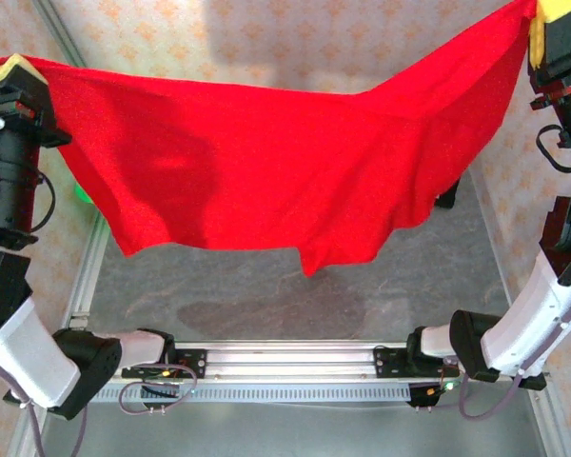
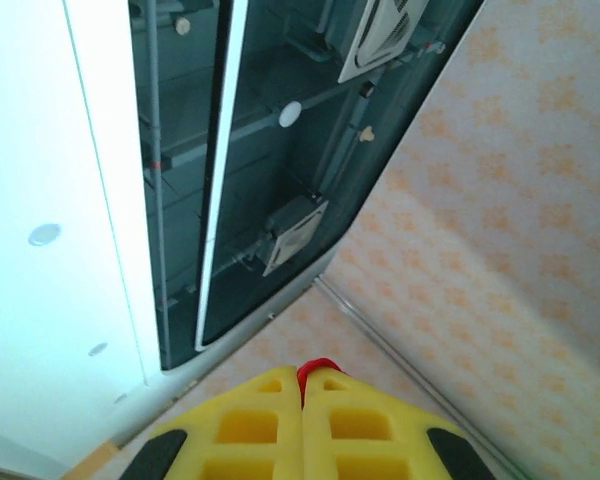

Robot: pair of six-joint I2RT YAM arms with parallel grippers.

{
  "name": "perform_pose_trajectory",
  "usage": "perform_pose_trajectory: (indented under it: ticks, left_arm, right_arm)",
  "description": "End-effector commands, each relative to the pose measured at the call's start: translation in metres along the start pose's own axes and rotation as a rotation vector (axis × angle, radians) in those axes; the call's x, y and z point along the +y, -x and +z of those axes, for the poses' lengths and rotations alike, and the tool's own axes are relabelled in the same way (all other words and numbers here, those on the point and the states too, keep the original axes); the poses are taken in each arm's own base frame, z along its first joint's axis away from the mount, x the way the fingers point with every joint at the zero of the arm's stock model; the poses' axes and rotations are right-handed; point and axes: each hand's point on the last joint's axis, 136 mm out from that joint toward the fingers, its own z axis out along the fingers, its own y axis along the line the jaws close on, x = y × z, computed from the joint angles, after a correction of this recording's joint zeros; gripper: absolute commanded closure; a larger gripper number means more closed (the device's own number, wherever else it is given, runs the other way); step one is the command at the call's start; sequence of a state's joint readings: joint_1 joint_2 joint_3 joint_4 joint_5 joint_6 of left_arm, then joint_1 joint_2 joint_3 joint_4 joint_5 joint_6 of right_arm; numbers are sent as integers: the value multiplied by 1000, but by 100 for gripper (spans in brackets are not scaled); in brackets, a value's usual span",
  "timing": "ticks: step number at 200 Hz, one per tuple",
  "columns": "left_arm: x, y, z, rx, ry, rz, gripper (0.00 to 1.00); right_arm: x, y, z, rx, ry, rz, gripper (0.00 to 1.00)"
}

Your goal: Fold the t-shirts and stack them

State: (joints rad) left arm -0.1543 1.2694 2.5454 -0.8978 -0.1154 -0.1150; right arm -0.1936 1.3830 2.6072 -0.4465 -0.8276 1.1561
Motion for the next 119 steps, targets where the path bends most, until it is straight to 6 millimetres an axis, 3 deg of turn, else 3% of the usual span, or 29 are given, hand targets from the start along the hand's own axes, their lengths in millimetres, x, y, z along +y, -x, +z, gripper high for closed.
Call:
perform_pose_trajectory:
  ticks: [1, 38, 67, 91, 119]
  left_arm:
    - [0, 18, -14, -68, -19, -30, 100]
    - [9, -9, -6, 0, 30, 0, 100]
    - [16, -48, 12, 59, 69, 21, 100]
    - [24, -92, 29, 145, 113, 67, 100]
    - [32, -158, 56, 270, 150, 135, 100]
  right_arm:
    - [29, 5, -8, -42, 78, -3, 100]
    - [2, -2, -4, -5, 3, 10, 100]
    - [-42, -10, 1, 43, -99, 11, 100]
    - [-104, -20, 5, 83, -209, 30, 100]
    - [-204, -43, 5, 155, -361, 108, 100]
